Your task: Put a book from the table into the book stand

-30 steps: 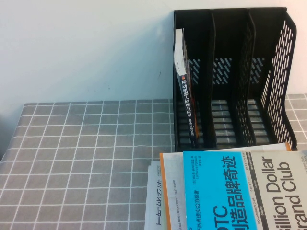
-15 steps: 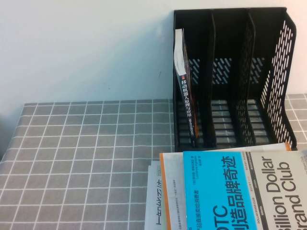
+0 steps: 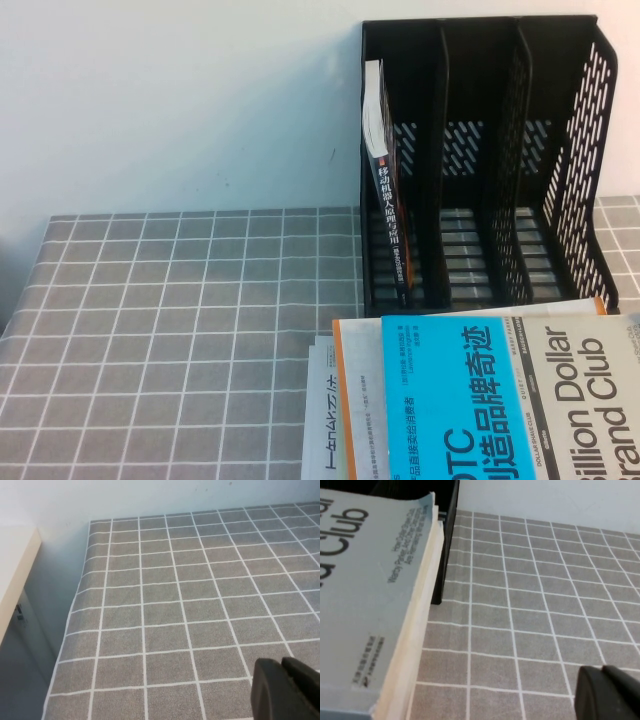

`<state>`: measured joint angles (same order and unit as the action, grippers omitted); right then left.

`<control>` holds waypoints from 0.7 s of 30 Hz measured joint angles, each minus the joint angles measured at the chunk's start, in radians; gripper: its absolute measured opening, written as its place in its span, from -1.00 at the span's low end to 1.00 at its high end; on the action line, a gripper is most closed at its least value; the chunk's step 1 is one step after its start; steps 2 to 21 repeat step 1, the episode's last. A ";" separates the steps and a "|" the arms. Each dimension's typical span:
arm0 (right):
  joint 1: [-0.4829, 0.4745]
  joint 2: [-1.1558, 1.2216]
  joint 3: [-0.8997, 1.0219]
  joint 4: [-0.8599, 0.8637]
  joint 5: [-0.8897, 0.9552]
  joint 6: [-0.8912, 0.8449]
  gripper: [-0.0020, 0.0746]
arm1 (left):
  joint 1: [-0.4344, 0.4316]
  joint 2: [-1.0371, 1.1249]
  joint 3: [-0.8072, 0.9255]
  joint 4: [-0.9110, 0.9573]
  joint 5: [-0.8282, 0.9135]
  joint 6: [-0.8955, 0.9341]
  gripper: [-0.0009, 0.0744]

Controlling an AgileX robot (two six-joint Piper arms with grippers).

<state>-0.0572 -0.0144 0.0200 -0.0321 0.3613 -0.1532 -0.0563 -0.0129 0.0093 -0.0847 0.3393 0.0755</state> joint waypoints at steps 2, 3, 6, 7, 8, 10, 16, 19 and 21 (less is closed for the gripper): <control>0.000 0.000 0.000 0.005 -0.002 0.000 -0.95 | 0.000 0.000 0.000 0.000 0.000 0.000 -0.98; 0.000 0.000 0.000 0.005 -0.002 0.000 -0.95 | 0.000 0.000 0.000 0.000 0.000 0.000 -0.98; 0.000 0.000 0.000 0.005 -0.002 0.000 -0.95 | 0.000 0.000 0.000 0.000 0.000 0.000 -0.98; 0.000 0.000 0.000 0.005 -0.002 0.000 -0.95 | 0.000 0.000 0.000 0.000 0.000 0.000 -0.98; 0.000 0.000 0.000 0.005 -0.002 0.000 -0.95 | 0.000 0.000 0.000 0.000 0.000 0.000 -0.98; 0.000 0.000 0.000 0.005 -0.002 0.000 -0.95 | 0.000 0.000 0.000 0.000 0.000 0.000 -0.98; 0.000 0.000 0.000 0.005 -0.002 0.000 -0.95 | 0.000 0.000 0.000 0.000 0.000 0.000 -0.98; 0.000 0.000 0.000 0.005 -0.002 0.000 -0.95 | 0.000 0.000 0.000 0.000 0.000 0.000 -0.98; 0.000 0.000 0.000 0.005 -0.002 0.000 -0.95 | 0.000 0.000 0.000 0.000 0.000 0.000 -0.98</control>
